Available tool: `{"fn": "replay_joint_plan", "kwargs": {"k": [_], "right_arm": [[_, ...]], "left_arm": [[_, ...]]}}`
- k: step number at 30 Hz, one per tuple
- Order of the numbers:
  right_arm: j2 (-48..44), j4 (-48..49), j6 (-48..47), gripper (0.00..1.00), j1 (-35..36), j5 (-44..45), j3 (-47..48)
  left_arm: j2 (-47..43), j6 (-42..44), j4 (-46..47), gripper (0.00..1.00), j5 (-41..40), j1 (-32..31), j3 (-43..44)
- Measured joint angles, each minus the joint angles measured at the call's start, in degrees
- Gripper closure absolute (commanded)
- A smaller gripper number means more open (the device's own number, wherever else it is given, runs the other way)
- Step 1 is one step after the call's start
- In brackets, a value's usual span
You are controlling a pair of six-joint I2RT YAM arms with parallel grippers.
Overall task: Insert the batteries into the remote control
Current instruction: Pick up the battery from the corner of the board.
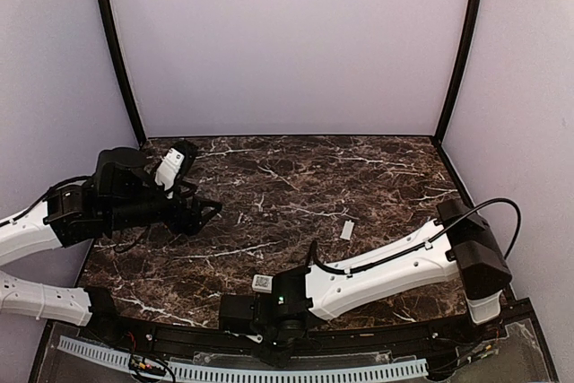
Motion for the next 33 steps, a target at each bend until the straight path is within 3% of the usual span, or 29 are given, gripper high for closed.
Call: {"fn": "replay_joint_plan", "kwargs": {"k": [16,22,33], "right_arm": [[2.1,-3.58,1.7,0.81,0.11,3.72,1.92],[2.49,-4.17,-0.04,0.97,0.09,3.08,2.47],[1.81,-3.41,-0.55,1.0,-0.39,2.73,1.73]], "left_arm": [[1.25,0.33,-0.44,0.2,1.2,0.0,0.0],[1.9,0.81,-0.46,0.2,1.27,0.0,0.0],[2.01,1.62,-0.83,0.2,1.46,0.0,0.0]]}}
